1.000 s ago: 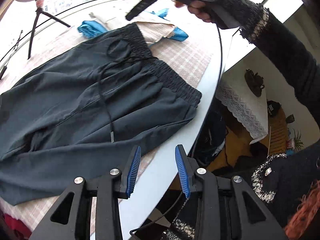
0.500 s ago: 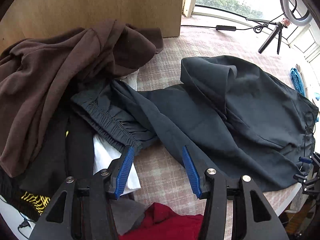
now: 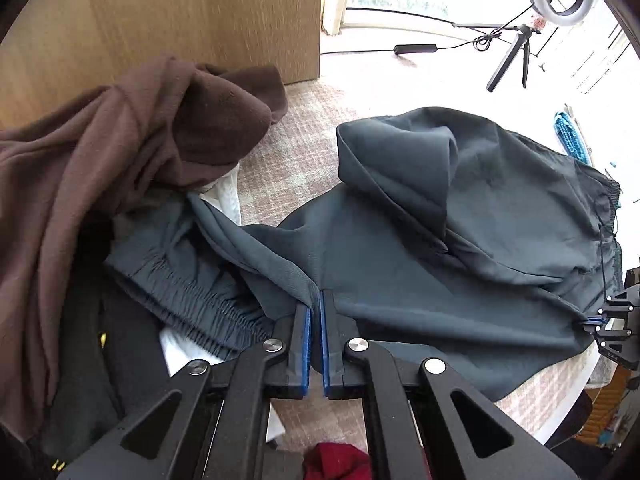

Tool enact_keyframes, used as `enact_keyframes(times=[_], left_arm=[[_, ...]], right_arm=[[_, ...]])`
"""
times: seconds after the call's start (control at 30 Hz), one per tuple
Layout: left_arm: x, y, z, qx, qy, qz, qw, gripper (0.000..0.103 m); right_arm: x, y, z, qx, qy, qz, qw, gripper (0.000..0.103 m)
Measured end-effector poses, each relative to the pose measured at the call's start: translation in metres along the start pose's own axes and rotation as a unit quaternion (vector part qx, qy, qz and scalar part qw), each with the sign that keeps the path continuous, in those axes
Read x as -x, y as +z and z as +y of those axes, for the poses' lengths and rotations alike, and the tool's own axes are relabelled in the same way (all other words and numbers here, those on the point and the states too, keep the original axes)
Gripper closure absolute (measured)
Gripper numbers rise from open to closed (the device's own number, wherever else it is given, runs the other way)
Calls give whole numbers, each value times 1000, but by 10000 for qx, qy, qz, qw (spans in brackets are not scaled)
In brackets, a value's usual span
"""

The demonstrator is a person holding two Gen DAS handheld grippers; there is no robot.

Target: Fold clothes

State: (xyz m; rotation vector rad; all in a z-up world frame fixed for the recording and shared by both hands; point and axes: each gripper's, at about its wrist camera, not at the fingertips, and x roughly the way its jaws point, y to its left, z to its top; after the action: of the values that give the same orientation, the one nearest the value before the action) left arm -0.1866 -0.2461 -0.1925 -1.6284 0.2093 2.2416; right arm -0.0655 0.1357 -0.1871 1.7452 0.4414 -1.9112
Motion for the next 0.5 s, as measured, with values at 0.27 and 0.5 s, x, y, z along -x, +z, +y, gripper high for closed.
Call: enact_keyframes(times=[0.27, 0.5], left_arm=[[103, -126, -13, 351, -171, -120, 9992, 90], [114, -152, -20, 383, 353, 169, 9985, 80]], right_arm=[[37, -46, 29, 507, 230, 252, 9981, 100], [2, -80, 32, 757, 158, 1105, 9909, 100]])
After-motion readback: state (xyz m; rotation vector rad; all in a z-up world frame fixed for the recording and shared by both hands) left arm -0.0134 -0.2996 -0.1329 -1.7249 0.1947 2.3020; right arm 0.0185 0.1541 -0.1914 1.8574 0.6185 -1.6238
